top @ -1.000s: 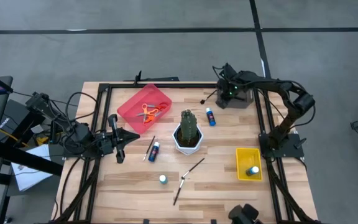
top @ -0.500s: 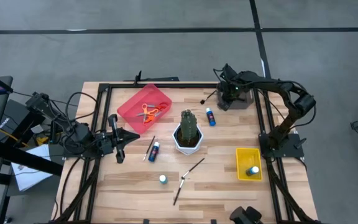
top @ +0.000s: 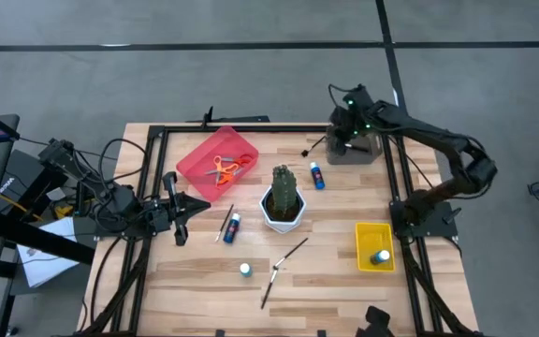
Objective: Pick & Place Paint Supplies
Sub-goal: Put the lash into the black bin
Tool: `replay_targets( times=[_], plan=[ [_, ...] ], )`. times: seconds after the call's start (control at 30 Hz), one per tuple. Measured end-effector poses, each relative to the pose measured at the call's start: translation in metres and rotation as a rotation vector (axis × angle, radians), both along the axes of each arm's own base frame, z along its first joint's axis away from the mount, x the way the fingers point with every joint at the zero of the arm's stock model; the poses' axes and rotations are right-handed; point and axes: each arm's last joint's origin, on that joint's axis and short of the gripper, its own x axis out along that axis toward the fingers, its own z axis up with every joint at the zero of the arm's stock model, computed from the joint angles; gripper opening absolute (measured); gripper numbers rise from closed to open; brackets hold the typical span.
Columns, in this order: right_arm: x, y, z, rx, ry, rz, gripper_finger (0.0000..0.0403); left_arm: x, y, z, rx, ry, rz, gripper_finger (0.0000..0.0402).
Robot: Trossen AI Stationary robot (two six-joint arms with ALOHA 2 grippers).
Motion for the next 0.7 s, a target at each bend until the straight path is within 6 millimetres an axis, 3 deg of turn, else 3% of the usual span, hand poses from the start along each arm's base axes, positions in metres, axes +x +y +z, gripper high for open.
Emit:
replay_targets(
  times=[0.2, 0.47, 0.7],
  plan=[
    [0.002, 0.006, 0.01, -0.027, -0.056, 0.047, 0.0095, 0.005, 0.009, 0.0, 0.004, -0.003, 0.019, 0.0007],
    [0.025, 0.005, -0.02, -0.016, 0.034, 0.24, 0.022, 0.023, 0.024, -0.006, -0.014, 0.019, -0.022, 0.0007],
    [0.059, -0.002, -0.033, -0.043, 0.074, 0.368, 0.0231, 0.04, 0.035, -0.014, 0.031, 0.059, 0.056, 0.0007]
  ],
)
